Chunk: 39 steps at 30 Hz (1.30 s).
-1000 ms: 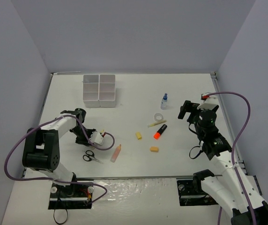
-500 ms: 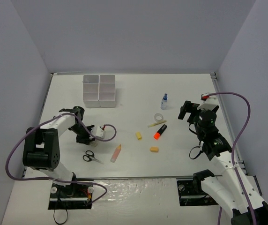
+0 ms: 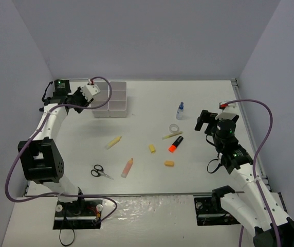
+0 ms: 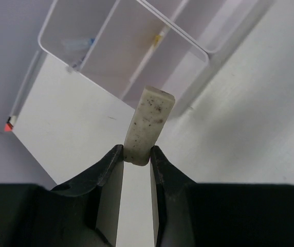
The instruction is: Sort the stationery into containers
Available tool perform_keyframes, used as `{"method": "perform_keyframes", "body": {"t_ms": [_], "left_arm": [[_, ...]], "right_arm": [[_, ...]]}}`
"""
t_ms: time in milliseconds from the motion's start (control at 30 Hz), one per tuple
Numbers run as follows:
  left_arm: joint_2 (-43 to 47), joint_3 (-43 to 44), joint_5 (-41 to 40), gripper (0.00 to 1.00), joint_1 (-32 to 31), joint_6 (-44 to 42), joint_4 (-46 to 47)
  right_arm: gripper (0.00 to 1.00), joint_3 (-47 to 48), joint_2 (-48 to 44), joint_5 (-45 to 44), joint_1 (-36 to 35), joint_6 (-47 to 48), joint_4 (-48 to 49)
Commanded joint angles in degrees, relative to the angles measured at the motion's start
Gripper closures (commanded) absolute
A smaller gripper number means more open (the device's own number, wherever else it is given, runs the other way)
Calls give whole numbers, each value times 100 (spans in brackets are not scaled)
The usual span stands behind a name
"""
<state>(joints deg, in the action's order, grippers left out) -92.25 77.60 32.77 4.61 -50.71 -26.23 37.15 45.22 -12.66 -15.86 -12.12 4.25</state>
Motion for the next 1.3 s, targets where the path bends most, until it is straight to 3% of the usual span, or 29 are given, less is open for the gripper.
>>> {"method": "perform_keyframes", "body": {"t_ms": [0,133,267,533,633,700,733,800,933,1067,1167,1267], "left_arm": [[-570,644,-919,100,-340,156,1316],[-957,1016,-1260,100,-658,-163,1864],[-1433,1353,-1407,100,-727,-451,1678],[-1631,1212,-1574,100,-788,-739,1906],[-1645,1033,-1798,84,-850,-829,2283],[-1626,982,-1880,64,-874,-849,2309],[-1591,938,-1880,47,-874,-808,2333],[-1508,870,-1874,36,-866,-768,2342],[-1254,736,-1673,31,-882,-611,2225],[-618,784,-1546,30,-962,276,1898],[-191,1180,-1106,30,-997,1449,706],[-13,1467,-326,31,-1046,1672,-983]], "right_arm": [[0,161,-75,-179,-23,-5,300],[0,214,4,-144,-23,3,291],[0,217,-55,-182,-23,4,284],[0,269,-4,-162,-23,10,262],[0,332,31,-137,-23,17,251],[0,364,20,-131,-23,25,242],[0,372,-5,-131,-23,17,233],[0,364,-34,-122,-23,25,225],[0,355,-66,-86,-23,9,191],[0,368,-39,1,-23,-76,142],[0,444,51,131,-23,-225,72],[2,540,297,471,-31,-357,2]]}}
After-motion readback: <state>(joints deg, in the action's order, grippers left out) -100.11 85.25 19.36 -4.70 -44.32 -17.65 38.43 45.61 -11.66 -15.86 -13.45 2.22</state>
